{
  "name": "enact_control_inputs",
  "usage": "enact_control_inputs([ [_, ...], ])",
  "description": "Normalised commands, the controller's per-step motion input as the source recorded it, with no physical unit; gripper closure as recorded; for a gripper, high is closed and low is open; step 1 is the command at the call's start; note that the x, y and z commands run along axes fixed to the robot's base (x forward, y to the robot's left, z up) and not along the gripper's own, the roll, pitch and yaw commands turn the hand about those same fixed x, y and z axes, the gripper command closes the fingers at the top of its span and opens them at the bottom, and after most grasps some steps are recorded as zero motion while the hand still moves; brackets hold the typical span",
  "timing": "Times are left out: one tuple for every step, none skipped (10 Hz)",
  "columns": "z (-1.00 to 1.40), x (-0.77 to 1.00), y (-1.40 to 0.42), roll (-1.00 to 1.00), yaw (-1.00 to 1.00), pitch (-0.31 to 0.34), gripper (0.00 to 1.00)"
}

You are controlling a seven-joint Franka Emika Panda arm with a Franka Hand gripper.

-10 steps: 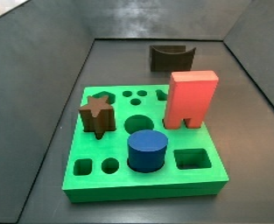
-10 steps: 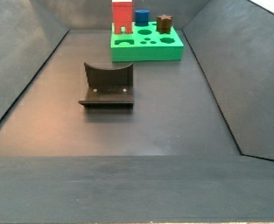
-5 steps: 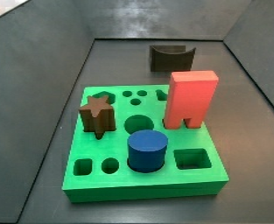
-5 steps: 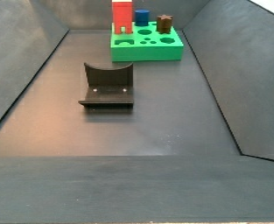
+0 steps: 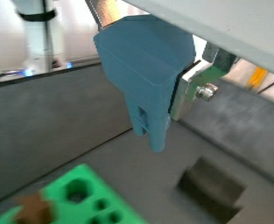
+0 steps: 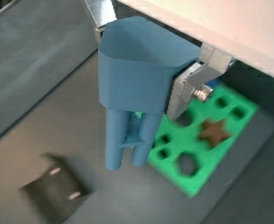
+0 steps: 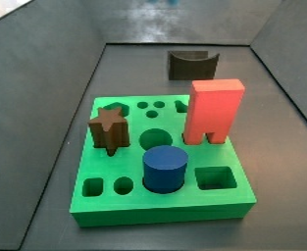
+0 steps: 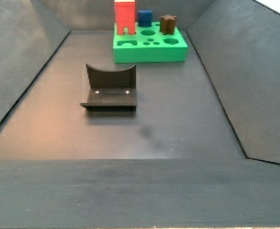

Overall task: Pick up the 3 prong object. Move up. Rotate the 3 prong object. Place the 3 prong object on the fixture. Regrasp the 3 prong object. Move to above the board. Insert the 3 prong object.
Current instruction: Move to above the board, then insert the 3 prong object.

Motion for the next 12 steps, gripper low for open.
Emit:
enact_control_inputs([
  [-0.03, -0.45, -0.26, -1.00, -0.09, -0.183, 1.00],
  [-0.01, -0.36, -0.15, -0.98, -0.09, -0.202, 1.00],
  [0.00, -0.27, -0.03, -0.71, -0.05, -0.203, 1.00],
  [0.01, -0.22, 0.02, -0.46, -0.02, -0.199, 1.00],
  [0.01, -0.18, 0.03, -0.32, -0.01, -0.180, 1.00],
  [0.01, -0.14, 0.04, -0.23, -0.01, -0.152, 1.00],
  [0.00, 0.00, 0.00, 0.02, 0.00, 0.007, 1.00],
  [0.00, 0.01, -0.03, 0.01, 0.00, 0.010, 1.00],
  [-0.04, 0.12, 0.04, -0.07, -0.20, 0.003, 1.00],
  [-0.02, 0.23, 0.21, -0.24, -0.43, 0.000, 1.00],
  [-0.03, 0.21, 0.16, -0.35, -0.50, 0.000, 1.00],
  [-0.10, 0.22, 0.08, -0.42, -0.53, 0.000, 1.00],
])
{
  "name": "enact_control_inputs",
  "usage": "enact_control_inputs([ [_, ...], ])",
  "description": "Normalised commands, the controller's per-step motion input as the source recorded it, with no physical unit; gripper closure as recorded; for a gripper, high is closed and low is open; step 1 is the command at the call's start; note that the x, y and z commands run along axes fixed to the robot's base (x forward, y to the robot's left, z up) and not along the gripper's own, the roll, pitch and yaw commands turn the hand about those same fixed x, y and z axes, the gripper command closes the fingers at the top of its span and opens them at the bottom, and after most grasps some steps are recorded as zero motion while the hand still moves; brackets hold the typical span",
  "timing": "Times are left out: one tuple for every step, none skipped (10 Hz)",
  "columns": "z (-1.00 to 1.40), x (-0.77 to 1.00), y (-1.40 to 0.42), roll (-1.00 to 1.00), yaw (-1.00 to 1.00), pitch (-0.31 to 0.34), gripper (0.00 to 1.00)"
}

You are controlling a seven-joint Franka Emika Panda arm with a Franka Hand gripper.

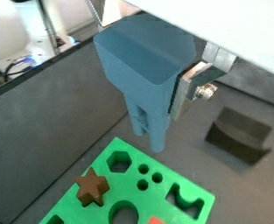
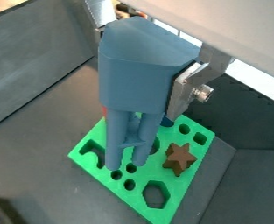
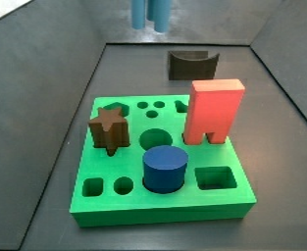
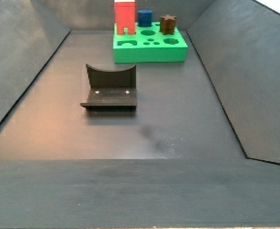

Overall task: Pick up the 3 prong object. Move up. Rotate the 3 prong object. Place the 3 prong object on the fixture. Regrasp the 3 prong object. Move to above the board. Insert the 3 prong object.
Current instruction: Insert the 3 prong object.

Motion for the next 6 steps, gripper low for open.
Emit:
enact_control_inputs([
  [-0.18, 0.21, 0.02, -0.40, -0.59, 0.000, 1.00],
  [-0.21, 0.17, 0.00, -0.38, -0.63, 0.000, 1.00],
  [-0.19, 0.14, 0.00, -0.28, -0.72, -0.003, 1.00],
  [-0.17, 0.09, 0.00, -0.25, -0.76, -0.016, 1.00],
  [-0.20, 0.05, -0.01, -0.23, -0.78, -0.019, 1.00],
  [-0.19, 0.01, -0.02, -0.23, -0.80, -0.034, 1.00],
])
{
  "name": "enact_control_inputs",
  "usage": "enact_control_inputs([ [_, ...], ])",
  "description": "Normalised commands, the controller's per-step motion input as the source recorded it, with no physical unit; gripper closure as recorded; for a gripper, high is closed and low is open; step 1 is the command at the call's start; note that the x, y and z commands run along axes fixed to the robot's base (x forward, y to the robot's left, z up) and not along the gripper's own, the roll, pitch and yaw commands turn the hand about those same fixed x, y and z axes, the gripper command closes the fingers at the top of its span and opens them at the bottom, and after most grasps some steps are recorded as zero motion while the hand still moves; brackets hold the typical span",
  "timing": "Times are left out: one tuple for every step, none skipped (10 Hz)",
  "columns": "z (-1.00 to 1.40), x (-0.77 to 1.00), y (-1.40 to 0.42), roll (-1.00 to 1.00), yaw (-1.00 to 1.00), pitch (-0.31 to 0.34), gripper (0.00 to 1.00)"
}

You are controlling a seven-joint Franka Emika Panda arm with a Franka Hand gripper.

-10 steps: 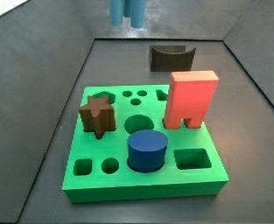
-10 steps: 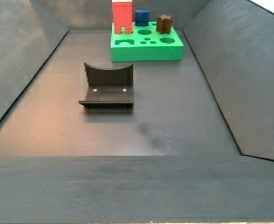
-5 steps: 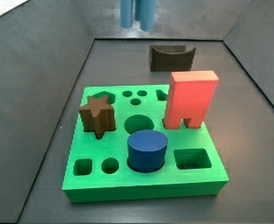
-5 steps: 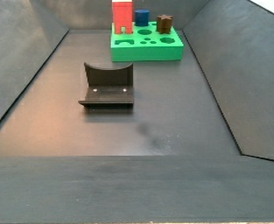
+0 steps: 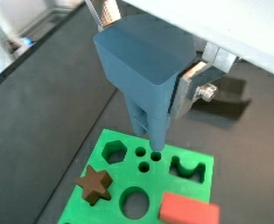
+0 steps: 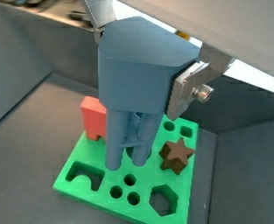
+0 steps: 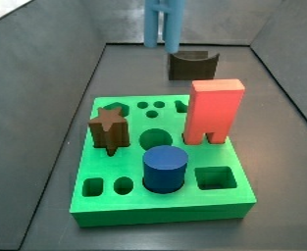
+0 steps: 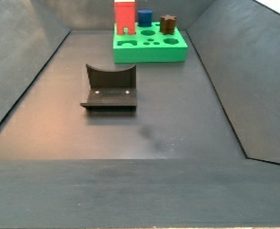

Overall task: Pick up the 3 prong object. Move up. Rotate the 3 prong object. Place the 3 prong object on the fixture. Regrasp the 3 prong object. Move to above the board. Insert the 3 prong object.
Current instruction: Insert the 3 prong object.

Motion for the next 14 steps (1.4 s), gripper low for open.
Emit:
enact_control_inputs([
  [-0.19, 0.00, -0.03, -0.21, -0.82, -0.039, 1.00],
  [-0.19, 0.00, -0.05, -0.20, -0.84, -0.043, 1.00],
  [-0.19, 0.22, 0.00, -0.25, -0.77, 0.000, 1.00],
  [-0.01, 0.00, -0.08, 0.00, 0.00, -0.011, 1.00],
  [-0.26, 0.00, 0.07, -0.04, -0.08, -0.013, 1.00],
  [-0.47, 0.00, 0.32, -0.12, -0.19, -0.039, 1.00],
  [-0.50, 0.00, 0.34, -0.11, -0.21, -0.043, 1.00],
  [-0.41, 0.00, 0.22, -0.09, -0.23, -0.020, 1.00],
  [-0.31, 0.00, 0.10, -0.07, -0.31, -0.041, 1.00],
  [-0.26, -0.07, 0.10, -0.05, -0.28, -0.053, 1.00],
  [-0.24, -0.05, 0.08, -0.02, -0.20, -0.051, 1.00],
  [-0.33, -0.05, 0.09, -0.04, -0.32, -0.100, 1.00],
  [-0.33, -0.10, 0.05, -0.06, -0.35, -0.139, 1.00],
  [-0.25, -0.09, 0.01, -0.06, -0.30, -0.121, 1.00],
])
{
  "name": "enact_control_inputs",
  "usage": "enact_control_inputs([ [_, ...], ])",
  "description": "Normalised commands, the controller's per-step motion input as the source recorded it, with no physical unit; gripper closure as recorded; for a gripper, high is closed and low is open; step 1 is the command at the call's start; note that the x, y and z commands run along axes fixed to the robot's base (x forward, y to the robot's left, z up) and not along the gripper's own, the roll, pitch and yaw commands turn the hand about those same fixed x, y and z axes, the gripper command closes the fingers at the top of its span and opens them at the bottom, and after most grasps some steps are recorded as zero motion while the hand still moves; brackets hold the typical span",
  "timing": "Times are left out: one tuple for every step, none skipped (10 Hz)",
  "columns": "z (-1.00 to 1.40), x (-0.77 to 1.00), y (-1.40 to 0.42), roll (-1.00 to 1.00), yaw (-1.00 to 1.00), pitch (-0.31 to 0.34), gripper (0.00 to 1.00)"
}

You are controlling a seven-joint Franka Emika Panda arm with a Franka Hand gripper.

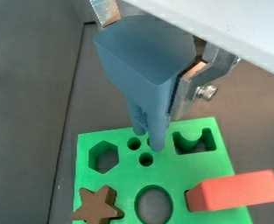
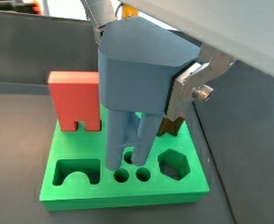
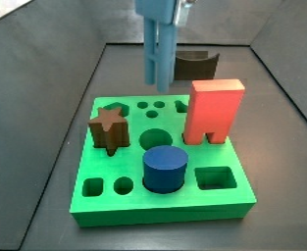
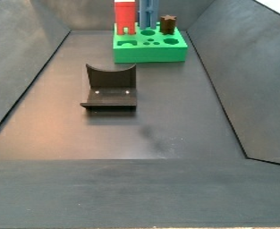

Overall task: Pick up the 3 prong object. Move up. Rotate the 3 prong object. Place the 3 prong object on the fixture. Regrasp the 3 prong object. Move to above the board. Insert the 3 prong object.
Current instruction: Insert the 3 prong object.

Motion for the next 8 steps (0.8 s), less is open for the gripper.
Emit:
enact_control_inputs([
  [-0.29, -0.08, 0.00, -0.05, -0.32, -0.150, 1.00],
  [-0.28, -0.09, 0.00, -0.04, -0.34, -0.163, 1.00],
  [-0.09, 0.00, 0.00, 0.00, -0.08, -0.053, 1.00],
  [-0.17, 0.00, 0.00, 0.00, 0.00, -0.051, 1.00],
  [-0.46, 0.00, 0.00, 0.00, 0.00, -0.094, 1.00],
  [-0.39, 0.00, 0.00, 0.01, 0.00, -0.064, 1.00],
  [-0.21, 0.00, 0.00, 0.00, 0.00, -0.043, 1.00],
  [-0.16, 0.00, 0.00, 0.00, 0.00, -0.051, 1.00],
])
